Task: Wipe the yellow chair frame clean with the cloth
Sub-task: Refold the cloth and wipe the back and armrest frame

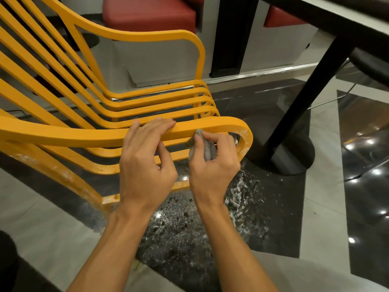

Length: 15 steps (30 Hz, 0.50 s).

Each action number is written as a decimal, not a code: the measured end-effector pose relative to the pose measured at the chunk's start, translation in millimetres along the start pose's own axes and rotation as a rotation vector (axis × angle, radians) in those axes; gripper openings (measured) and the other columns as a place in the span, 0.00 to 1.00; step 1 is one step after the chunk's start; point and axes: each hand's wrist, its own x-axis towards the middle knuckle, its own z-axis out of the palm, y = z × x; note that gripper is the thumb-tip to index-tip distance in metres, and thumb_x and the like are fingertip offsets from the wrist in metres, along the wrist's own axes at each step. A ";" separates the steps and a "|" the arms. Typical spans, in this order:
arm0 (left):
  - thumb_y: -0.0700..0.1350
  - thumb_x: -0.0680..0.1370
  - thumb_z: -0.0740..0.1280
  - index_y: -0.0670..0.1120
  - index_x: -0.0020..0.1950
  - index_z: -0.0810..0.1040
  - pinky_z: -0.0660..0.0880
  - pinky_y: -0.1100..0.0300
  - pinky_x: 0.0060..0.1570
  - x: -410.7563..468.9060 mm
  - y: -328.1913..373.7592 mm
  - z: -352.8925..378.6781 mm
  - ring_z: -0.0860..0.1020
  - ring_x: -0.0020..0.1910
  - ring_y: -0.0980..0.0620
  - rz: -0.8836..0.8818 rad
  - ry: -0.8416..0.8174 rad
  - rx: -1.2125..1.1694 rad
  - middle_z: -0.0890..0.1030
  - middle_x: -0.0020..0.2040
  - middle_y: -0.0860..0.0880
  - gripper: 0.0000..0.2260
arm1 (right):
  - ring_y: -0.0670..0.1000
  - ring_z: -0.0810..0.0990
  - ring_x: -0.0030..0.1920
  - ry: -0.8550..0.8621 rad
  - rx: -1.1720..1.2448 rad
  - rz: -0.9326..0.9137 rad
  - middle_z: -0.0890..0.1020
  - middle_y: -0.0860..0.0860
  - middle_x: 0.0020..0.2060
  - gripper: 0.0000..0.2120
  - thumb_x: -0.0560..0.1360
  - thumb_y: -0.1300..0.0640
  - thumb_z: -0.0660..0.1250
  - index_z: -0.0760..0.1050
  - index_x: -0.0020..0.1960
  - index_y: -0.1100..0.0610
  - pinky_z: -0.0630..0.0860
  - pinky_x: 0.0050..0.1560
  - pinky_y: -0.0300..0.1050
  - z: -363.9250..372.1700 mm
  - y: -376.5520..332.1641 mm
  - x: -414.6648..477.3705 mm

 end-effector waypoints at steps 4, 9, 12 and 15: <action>0.29 0.79 0.67 0.41 0.70 0.81 0.63 0.43 0.81 1.8 9.7 10.1 0.77 0.72 0.51 0.032 -0.040 -0.035 0.83 0.68 0.48 0.20 | 0.47 0.81 0.46 0.111 0.016 0.073 0.82 0.50 0.43 0.03 0.77 0.64 0.75 0.82 0.48 0.61 0.73 0.47 0.33 -15.9 13.6 20.1; 0.29 0.78 0.68 0.42 0.71 0.81 0.63 0.42 0.80 0.7 13.9 16.9 0.76 0.74 0.51 0.063 -0.088 -0.050 0.82 0.69 0.48 0.22 | 0.48 0.82 0.47 0.184 0.047 0.163 0.82 0.52 0.45 0.02 0.78 0.62 0.74 0.81 0.49 0.59 0.77 0.47 0.36 -20.5 18.5 27.9; 0.28 0.78 0.68 0.41 0.72 0.80 0.63 0.42 0.81 0.7 14.3 17.6 0.75 0.75 0.52 0.052 -0.082 -0.053 0.81 0.70 0.48 0.23 | 0.48 0.79 0.46 0.055 -0.014 0.029 0.81 0.51 0.44 0.03 0.78 0.62 0.74 0.81 0.49 0.61 0.74 0.46 0.34 -13.4 7.3 17.9; 0.28 0.78 0.68 0.41 0.73 0.79 0.62 0.42 0.81 0.9 15.0 17.6 0.74 0.76 0.52 0.051 -0.087 -0.056 0.80 0.72 0.48 0.24 | 0.49 0.80 0.46 0.034 -0.029 0.004 0.82 0.51 0.44 0.03 0.78 0.63 0.75 0.82 0.48 0.61 0.73 0.47 0.32 -17.9 12.8 21.2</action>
